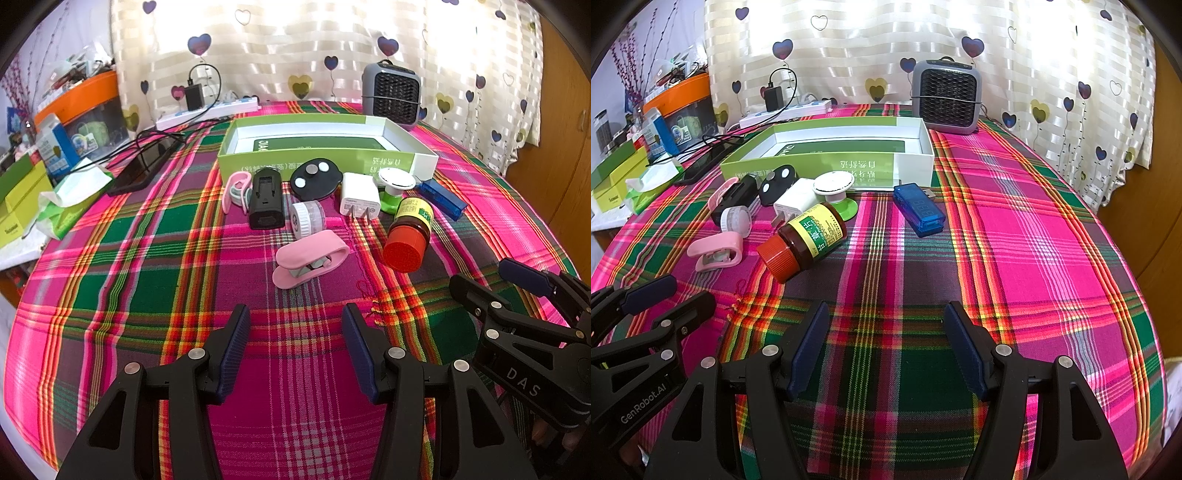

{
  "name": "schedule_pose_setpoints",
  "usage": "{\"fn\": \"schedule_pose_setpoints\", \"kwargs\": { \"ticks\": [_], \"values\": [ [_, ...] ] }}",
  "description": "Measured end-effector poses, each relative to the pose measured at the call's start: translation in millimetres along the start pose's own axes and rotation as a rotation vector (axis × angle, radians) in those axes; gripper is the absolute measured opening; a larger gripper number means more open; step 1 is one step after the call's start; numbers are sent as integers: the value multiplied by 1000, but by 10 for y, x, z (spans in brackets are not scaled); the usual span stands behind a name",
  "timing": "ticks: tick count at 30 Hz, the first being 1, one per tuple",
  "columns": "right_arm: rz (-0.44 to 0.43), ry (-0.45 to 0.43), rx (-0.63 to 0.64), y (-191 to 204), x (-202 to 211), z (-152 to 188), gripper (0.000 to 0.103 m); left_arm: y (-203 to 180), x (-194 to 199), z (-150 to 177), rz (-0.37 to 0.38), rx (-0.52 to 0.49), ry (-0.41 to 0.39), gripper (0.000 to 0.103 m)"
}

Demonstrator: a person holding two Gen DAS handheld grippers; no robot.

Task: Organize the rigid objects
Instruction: 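Move the right tool toward the amber jar with red cap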

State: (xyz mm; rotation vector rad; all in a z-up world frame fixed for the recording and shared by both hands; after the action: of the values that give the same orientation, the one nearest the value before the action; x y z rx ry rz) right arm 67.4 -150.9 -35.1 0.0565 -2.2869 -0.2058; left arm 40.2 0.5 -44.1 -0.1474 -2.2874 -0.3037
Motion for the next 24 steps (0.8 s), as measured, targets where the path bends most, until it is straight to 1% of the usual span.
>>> {"fn": "schedule_pose_setpoints", "kwargs": {
  "ticks": [6,9,13,16,19,21,24],
  "values": [
    [-23,19,-6,22,-4,6,65,44,38,14,46,-19,2,50],
    [-97,38,-32,49,11,-5,65,90,56,54,77,-16,-5,50],
    [-155,51,-70,98,9,-91,65,176,63,86,57,-24,5,50],
    [-197,34,-82,220,42,-170,65,211,70,89,71,-20,5,50],
    [-230,57,-79,352,0,-209,65,229,68,89,74,-25,5,50],
    [-235,69,-81,403,-40,-221,65,234,66,84,84,-30,6,50],
    [-217,78,-75,475,-118,-259,65,245,63,79,100,-32,5,50]
  ]
}}
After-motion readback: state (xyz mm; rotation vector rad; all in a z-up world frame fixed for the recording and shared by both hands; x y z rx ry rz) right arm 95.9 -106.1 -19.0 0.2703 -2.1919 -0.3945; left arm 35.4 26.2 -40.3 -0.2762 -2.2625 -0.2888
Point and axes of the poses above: each gripper's, at about its wrist camera, not at the fingertips, and x roughly against the way its jaws point, y to its left, z to its underside, the point moved 6 cm from there along -x, roughly the way its jaws point, and after that the axes turned 14 degrees about -x, right-handed, at the moved point
